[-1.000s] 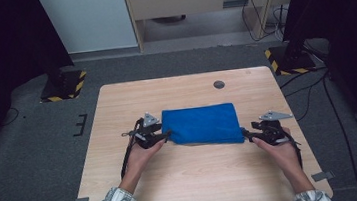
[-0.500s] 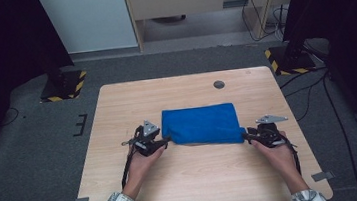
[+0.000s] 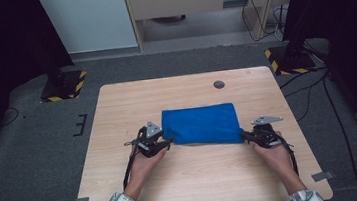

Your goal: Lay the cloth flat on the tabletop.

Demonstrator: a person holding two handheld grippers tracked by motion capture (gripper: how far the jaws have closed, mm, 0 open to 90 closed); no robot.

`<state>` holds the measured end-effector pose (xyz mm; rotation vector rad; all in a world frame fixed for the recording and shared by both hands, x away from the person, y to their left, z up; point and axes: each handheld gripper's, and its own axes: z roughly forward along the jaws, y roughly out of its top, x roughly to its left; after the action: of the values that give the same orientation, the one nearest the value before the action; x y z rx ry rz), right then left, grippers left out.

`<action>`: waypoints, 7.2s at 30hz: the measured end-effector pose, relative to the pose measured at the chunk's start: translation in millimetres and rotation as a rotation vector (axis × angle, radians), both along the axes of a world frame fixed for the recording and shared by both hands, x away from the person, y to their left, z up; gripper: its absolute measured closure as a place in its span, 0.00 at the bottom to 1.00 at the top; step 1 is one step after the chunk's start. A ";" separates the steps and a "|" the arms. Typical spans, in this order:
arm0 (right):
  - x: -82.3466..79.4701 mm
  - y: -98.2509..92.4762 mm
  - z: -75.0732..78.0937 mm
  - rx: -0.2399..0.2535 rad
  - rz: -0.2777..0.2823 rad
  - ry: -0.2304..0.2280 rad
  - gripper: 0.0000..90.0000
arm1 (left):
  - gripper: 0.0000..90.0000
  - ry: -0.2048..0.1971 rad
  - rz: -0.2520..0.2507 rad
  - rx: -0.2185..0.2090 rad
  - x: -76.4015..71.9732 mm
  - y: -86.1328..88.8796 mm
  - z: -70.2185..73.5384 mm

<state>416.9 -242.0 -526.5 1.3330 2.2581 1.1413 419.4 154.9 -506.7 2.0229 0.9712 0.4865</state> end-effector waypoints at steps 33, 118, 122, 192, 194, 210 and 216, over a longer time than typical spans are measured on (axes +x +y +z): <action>-10.9 -0.1 14.1 0.026 0.021 -0.043 0.96 | 0.96 0.015 -0.070 0.070 -2.0 -5.5 -0.6; -91.6 9.3 16.5 -0.109 0.037 -0.076 0.20 | 0.19 0.075 0.018 0.019 -91.0 42.7 11.8; -91.0 11.3 16.6 -0.111 0.043 -0.085 0.18 | 0.18 0.075 0.022 0.017 -87.0 47.8 11.2; -90.3 263.1 18.6 -0.119 0.540 -0.091 0.40 | 0.10 0.051 0.163 0.002 -63.0 103.9 4.3; -91.1 265.6 14.3 -0.141 0.543 -0.083 0.48 | 0.10 0.057 0.163 -0.010 -62.2 103.2 5.0; -96.5 263.0 16.8 -0.098 0.563 -0.038 0.95 | 0.18 0.060 0.091 0.010 14.3 73.5 26.9; -96.7 264.0 15.4 -0.082 0.549 -0.041 0.94 | 0.27 0.080 0.077 0.055 55.9 52.5 23.5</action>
<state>320.2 22.1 -511.1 0.6595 2.6903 1.1951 475.3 207.4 -483.2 2.0731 1.0982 0.4813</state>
